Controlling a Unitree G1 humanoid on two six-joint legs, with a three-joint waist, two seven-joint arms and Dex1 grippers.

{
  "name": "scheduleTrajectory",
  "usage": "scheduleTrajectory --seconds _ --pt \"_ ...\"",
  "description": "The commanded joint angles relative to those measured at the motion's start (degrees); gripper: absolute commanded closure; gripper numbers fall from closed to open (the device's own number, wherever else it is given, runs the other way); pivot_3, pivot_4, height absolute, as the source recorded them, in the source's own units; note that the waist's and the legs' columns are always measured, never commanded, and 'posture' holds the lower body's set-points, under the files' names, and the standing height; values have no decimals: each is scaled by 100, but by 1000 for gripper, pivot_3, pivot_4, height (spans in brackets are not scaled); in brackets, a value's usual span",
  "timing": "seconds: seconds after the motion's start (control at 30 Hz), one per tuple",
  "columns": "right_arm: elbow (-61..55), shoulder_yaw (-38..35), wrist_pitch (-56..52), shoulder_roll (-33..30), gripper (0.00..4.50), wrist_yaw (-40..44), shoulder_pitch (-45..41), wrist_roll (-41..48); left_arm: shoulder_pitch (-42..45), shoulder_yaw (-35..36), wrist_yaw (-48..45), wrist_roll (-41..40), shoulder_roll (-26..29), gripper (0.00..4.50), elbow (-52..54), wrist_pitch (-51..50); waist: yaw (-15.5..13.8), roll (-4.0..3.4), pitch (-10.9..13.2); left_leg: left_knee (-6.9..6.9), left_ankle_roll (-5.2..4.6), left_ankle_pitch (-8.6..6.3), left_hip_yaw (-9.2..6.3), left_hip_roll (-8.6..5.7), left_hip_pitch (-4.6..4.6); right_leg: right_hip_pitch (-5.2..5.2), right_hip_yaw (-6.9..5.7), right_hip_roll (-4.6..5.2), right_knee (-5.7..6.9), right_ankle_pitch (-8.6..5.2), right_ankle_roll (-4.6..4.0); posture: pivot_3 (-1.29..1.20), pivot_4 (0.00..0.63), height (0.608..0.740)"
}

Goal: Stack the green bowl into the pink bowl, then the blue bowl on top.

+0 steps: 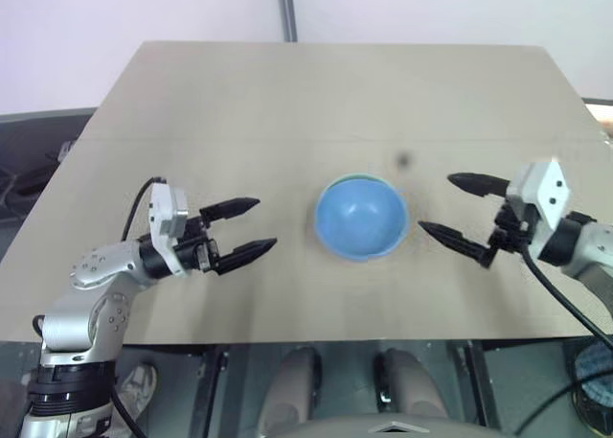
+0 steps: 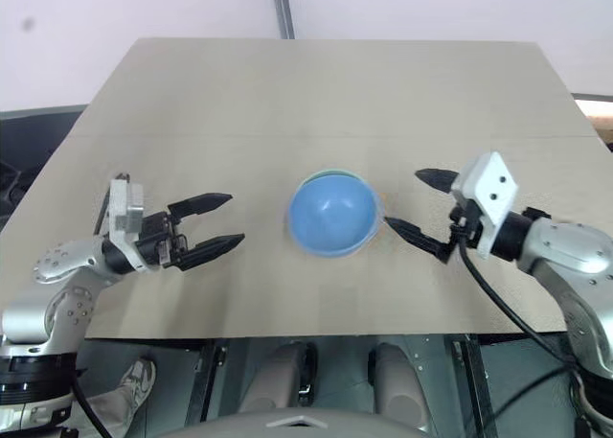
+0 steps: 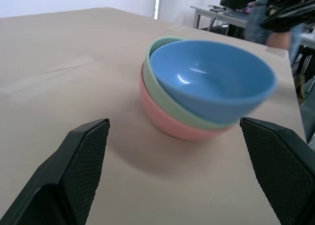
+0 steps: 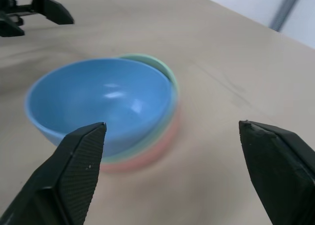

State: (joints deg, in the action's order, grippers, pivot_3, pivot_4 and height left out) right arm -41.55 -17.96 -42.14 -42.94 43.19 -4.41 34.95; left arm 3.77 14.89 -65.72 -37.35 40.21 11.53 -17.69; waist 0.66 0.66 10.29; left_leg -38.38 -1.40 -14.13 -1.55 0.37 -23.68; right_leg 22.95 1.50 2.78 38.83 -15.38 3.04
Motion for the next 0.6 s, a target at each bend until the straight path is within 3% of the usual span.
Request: scheduleTrajectory --seconds 0.03,0.23,0.6 --pt "-410 -1200 -171 -410 82 445 847 468 -312 223 113 3 125 0 416 34 -8 -1 -2 -1 0 0 0 1 -1 -1 0 -1 0 0 0 0 150 740" --pt "-266 -2388 3 -755 82 1100 2166 463 -945 636 -196 -265 454 0 729 -44 5 4 -5 -2 0 0 5 4 7 -14 2 -3 -9 -1 1 0 150 740" --pt "-59 -2253 247 -934 82 1120 2058 433 -1286 890 -262 -414 663 0 946 -103 -14 6 -5 -5 -3 2 15 14 28 -32 11 -7 -13 -5 -1 0 150 740"
